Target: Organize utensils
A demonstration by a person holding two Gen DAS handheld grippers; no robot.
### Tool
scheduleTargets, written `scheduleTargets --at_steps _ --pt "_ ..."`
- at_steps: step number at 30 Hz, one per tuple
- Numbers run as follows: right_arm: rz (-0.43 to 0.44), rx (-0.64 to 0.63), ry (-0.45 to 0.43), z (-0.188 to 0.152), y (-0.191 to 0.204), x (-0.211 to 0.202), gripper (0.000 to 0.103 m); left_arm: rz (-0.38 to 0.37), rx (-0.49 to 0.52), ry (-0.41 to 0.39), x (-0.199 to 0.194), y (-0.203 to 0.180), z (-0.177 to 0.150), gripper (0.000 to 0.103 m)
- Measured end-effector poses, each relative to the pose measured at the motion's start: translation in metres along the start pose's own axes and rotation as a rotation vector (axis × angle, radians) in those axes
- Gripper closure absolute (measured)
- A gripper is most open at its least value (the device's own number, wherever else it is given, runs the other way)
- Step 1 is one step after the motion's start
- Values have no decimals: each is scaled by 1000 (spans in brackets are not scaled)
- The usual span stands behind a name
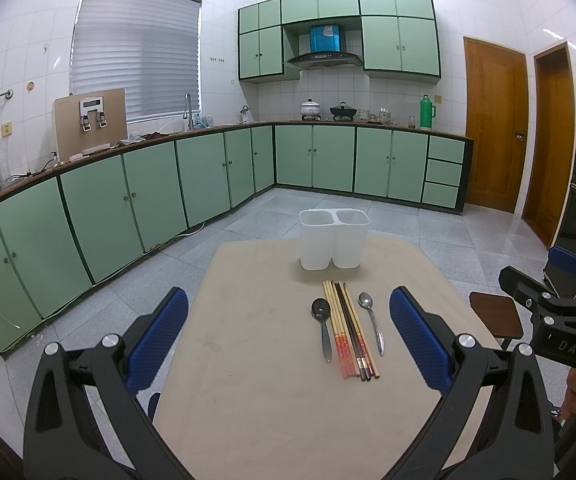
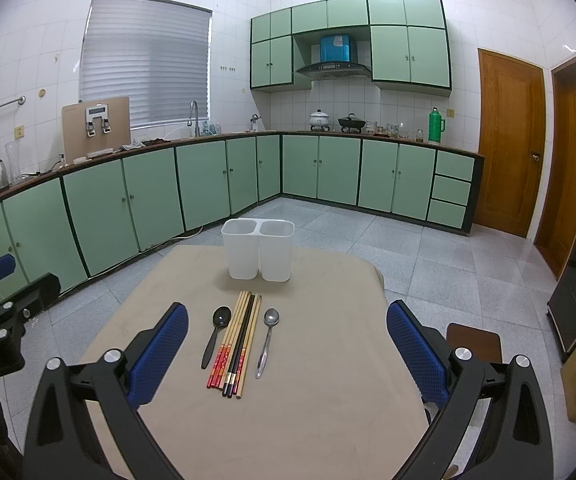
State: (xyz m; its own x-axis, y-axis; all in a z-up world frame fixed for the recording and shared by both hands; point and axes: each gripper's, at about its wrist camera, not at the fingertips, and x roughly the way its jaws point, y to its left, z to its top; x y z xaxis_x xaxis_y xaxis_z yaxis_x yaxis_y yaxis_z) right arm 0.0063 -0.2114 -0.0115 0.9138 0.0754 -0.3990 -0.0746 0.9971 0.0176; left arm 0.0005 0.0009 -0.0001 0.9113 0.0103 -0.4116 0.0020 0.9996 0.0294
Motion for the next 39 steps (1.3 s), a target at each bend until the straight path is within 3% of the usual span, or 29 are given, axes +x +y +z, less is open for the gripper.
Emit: scheduleTargets --at_steps 24,31,33,39 --pt "0 0 6 1 -1 0 6 0 -1 4 2 2 -4 5" --pt "0 -1 10 -10 4 10 6 2 -5 14 9 9 -11 5" --pt "0 0 16 -27 6 25 6 3 -6 18 10 10 -10 5" --pt "-1 5 27 -23 6 26 6 6 -5 30 12 10 -9 5"
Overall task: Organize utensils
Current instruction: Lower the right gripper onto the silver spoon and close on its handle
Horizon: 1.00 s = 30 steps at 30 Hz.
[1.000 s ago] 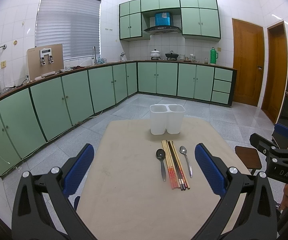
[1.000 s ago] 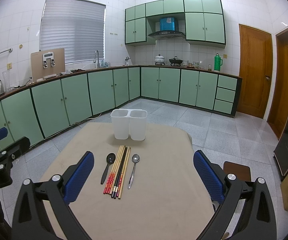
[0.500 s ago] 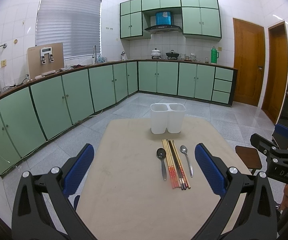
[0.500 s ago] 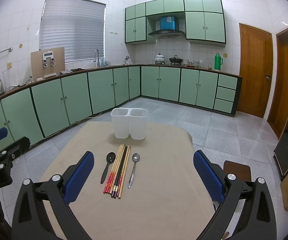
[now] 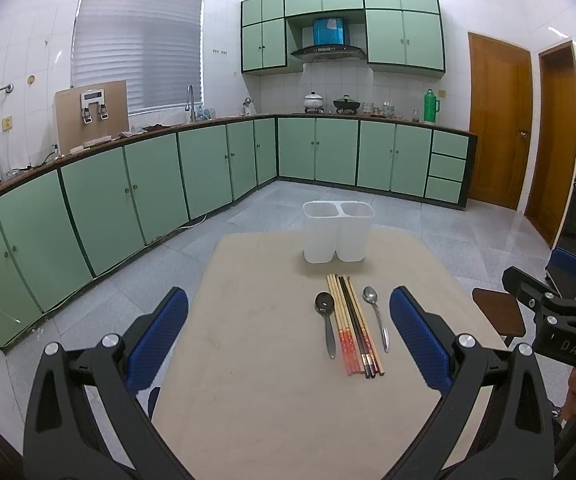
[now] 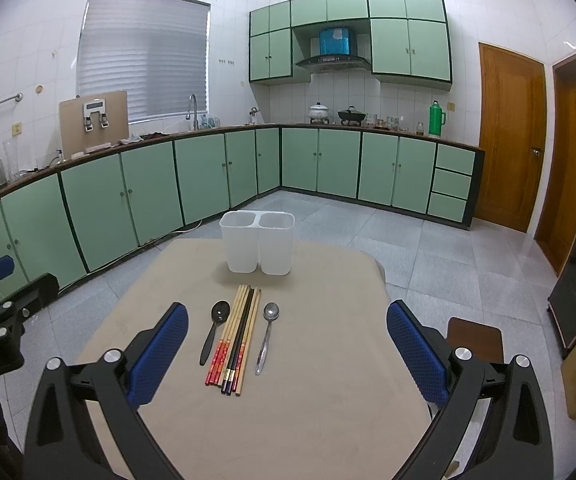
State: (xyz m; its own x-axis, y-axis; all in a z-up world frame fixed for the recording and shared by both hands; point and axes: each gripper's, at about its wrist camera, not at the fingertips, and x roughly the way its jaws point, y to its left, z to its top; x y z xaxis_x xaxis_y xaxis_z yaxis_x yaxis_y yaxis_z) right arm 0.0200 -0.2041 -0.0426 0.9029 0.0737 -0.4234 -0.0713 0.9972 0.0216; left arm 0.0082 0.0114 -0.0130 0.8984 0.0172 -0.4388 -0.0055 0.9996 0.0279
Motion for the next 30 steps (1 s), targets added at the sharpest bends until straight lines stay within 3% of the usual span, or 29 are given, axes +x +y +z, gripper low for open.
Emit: scheduleTargets --at_steps 18,25,30 --pt "-12 -4 75 21 -9 37 6 14 29 62 47 -1 9 5" --pt "-7 -12 166 25 -16 99 6 18 57 130 109 -3 15 5" --pt "32 19 306 19 -26 163 6 32 85 240 176 0 5 5"
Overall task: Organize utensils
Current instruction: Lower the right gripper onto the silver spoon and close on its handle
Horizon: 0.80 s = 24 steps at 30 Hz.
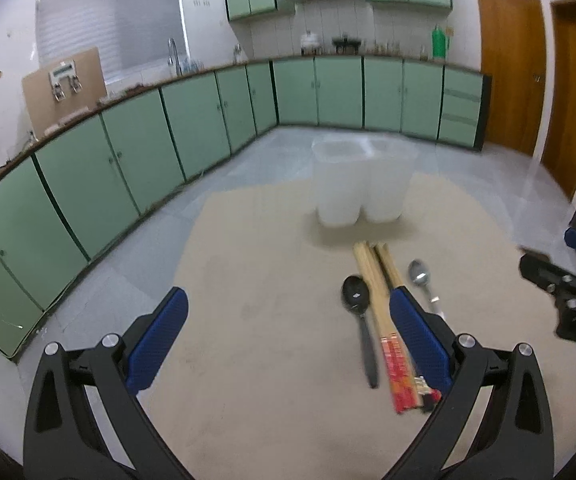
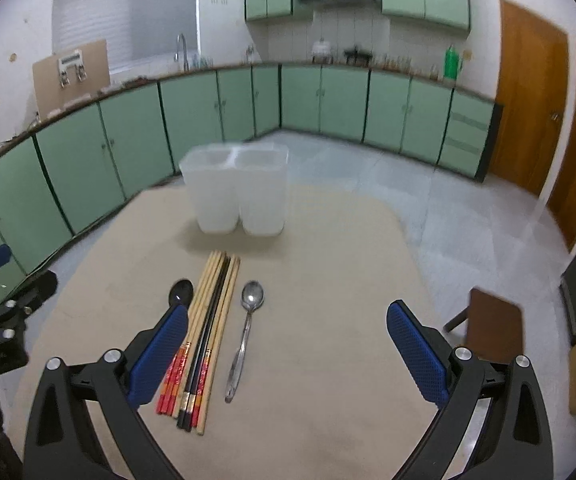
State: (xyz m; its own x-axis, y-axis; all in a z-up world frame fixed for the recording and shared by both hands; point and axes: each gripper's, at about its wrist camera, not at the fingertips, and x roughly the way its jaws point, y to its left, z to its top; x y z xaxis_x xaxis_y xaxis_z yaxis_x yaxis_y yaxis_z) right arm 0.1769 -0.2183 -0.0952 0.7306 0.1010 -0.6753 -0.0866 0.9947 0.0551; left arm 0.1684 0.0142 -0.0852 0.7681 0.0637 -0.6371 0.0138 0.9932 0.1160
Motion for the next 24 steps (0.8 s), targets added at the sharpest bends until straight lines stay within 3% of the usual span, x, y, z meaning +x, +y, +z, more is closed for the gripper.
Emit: scheduleTargets --at_steps 4,11,21,24 --pt "27 19 90 5 -6 48 8 -3 8 99 54 1 -2 5" --pt "83 28 220 3 1 116 27 -14 -6 183 102 4 -8 5" --pt "36 -36 256 3 24 150 52 -50 -10 224 123 4 -13 5" --pt "49 -42 244 1 27 149 68 -64 -15 236 124 6 -16 5"
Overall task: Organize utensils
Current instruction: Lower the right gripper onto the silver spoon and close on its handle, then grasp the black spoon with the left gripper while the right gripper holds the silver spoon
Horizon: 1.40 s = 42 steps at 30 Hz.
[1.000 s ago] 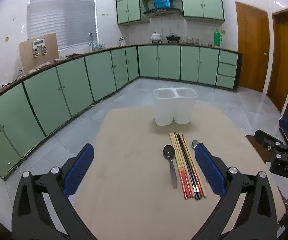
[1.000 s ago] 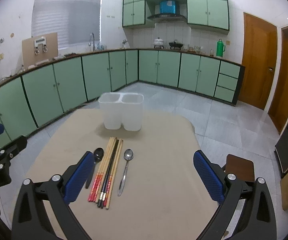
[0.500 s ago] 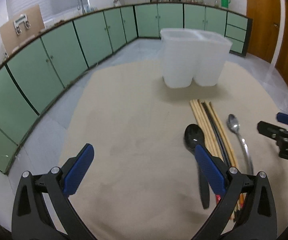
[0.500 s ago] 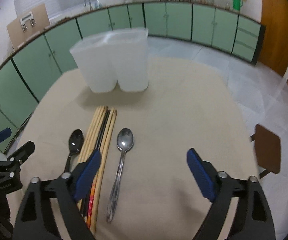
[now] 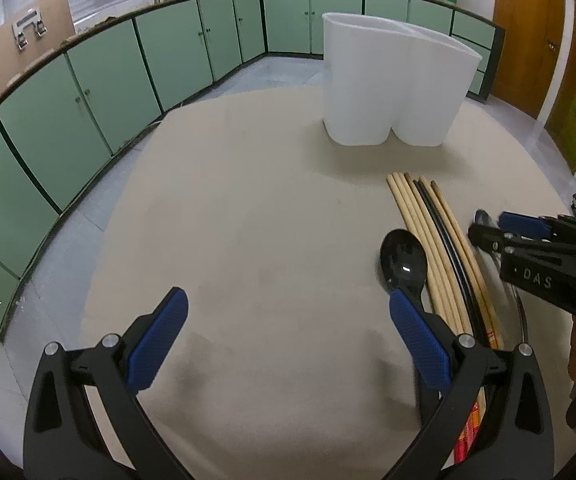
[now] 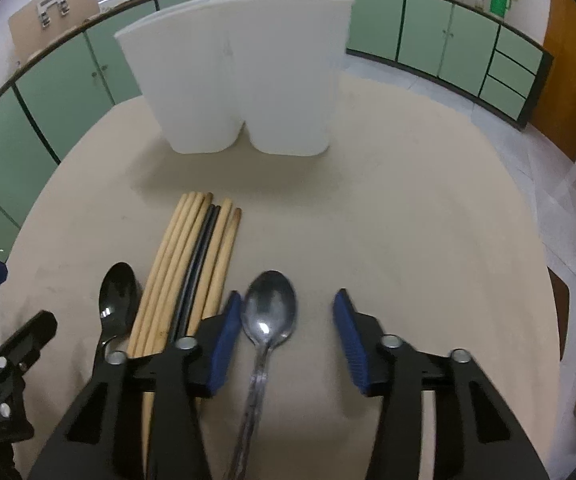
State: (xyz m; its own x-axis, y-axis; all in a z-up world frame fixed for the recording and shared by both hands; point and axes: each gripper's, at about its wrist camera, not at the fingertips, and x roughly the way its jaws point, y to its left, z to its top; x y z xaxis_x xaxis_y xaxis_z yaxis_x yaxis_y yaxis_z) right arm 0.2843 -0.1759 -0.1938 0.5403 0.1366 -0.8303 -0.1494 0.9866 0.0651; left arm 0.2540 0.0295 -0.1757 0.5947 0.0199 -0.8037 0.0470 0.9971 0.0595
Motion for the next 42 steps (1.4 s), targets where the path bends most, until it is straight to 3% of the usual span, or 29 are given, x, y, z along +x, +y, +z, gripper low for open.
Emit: scheduleTargets --at_steps 1,8,13,28,33,37,39,41,42 --pt "4 -3 -5 -3 0 -2 74 -13 1 3 -1 -1 -1 5" --pt "20 -4 3 -13 -10 -11 75 -62 50 32 9 -24 -8 5" --pt "25 1 4 -11 -17 -13 75 -43 68 69 26 -34 -12 5" --pt "-4 -40 -2 -18 -7 -13 74 5 10 54 34 -15 -4 5" --pt "15 -2 16 -12 -8 -12 58 -8 7 52 32 -19 4 5" --pt "21 7 43 -7 -8 -4 58 -16 -3 69 36 -18 13 5" --pt "10 -2 43 -6 -6 -1 62 -8 2 83 41 -20 16 5" --pt "26 15 46 -3 -9 1 75 -26 -13 91 46 -17 19 8" --pt "36 24 48 -2 -11 1 75 -39 -22 89 46 -16 20 11"
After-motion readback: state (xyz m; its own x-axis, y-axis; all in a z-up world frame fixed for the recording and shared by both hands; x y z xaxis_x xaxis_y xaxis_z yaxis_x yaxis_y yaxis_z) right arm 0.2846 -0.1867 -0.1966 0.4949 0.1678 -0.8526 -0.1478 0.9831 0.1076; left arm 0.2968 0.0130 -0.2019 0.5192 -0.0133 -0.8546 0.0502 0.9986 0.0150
